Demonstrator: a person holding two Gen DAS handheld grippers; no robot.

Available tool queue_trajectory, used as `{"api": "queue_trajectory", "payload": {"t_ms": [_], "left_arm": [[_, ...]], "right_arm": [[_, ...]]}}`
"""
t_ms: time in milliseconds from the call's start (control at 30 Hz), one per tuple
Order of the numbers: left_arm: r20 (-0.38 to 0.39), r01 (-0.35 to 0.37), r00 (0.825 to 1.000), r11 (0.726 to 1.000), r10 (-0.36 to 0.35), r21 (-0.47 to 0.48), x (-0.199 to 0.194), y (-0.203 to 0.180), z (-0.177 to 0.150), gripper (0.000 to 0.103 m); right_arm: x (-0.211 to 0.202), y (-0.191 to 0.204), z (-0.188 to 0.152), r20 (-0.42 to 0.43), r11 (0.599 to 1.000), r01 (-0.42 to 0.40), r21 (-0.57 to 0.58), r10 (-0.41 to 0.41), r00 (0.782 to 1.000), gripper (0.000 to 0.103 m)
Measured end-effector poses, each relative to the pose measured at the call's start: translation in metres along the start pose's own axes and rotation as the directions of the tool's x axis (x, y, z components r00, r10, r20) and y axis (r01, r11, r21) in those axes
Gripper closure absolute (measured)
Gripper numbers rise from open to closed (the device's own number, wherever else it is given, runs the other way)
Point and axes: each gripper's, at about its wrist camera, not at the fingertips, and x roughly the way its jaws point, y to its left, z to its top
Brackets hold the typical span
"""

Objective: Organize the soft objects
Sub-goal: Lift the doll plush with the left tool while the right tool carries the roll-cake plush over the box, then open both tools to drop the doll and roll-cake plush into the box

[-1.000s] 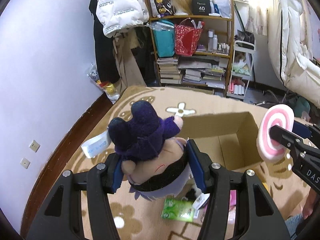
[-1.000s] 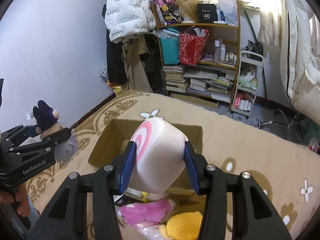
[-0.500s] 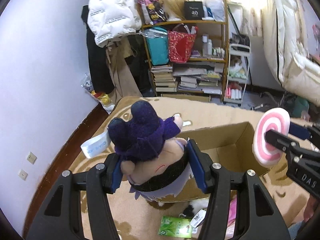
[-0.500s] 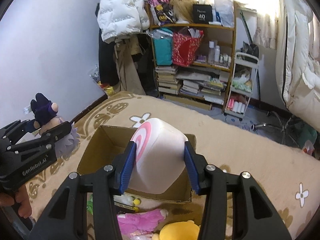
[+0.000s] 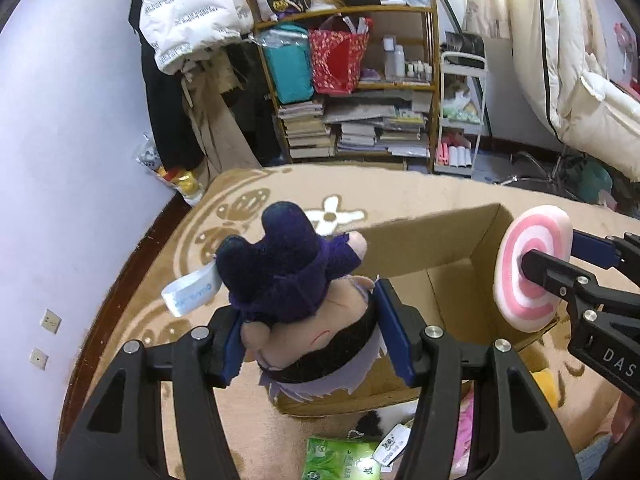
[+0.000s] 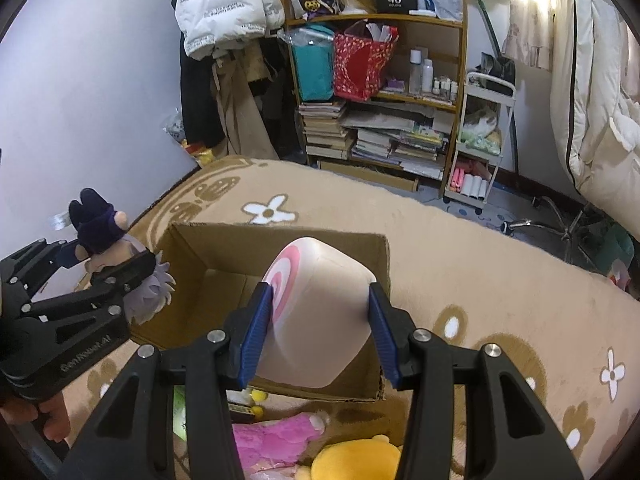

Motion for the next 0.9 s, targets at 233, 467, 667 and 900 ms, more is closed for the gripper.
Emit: {"api": "queue_trajectory", "payload": {"t_ms": [233,467,667,900], "left_arm": [[-0.051,0.041,0.998,0.999,-0.041,-0.01,0.024,-0.004,-0.007,0.046],[-0.115,0.049,0.992,0.999,-0.048,0.003,0.046,-0.013,-0.011,0.046],[-0.157,0.009,0.988,1.0,-0.008,0.003,0.057,-0.018,-0.017,0.045],[-0.184,0.004,0.983,1.0,0.0,0.02,0.061,-0.022,-0.024,0.043]], "right_arm": [[0.022,0.001,-0.003,-0.057,1.0,-0.008,-0.004,0.007,0.998,0.051],[0.044,0.001,-0.004,-0.113,0.999,0.002,-0.032,-0.006,0.994,0.051],[0.054,0.0,-0.012,-0.157,0.999,0.013,-0.033,-0.018,0.987,0.051],[0.051,0.001,-0.011,-0.144,1.0,-0.002,-0.023,-0.001,0.99,0.051]]}}
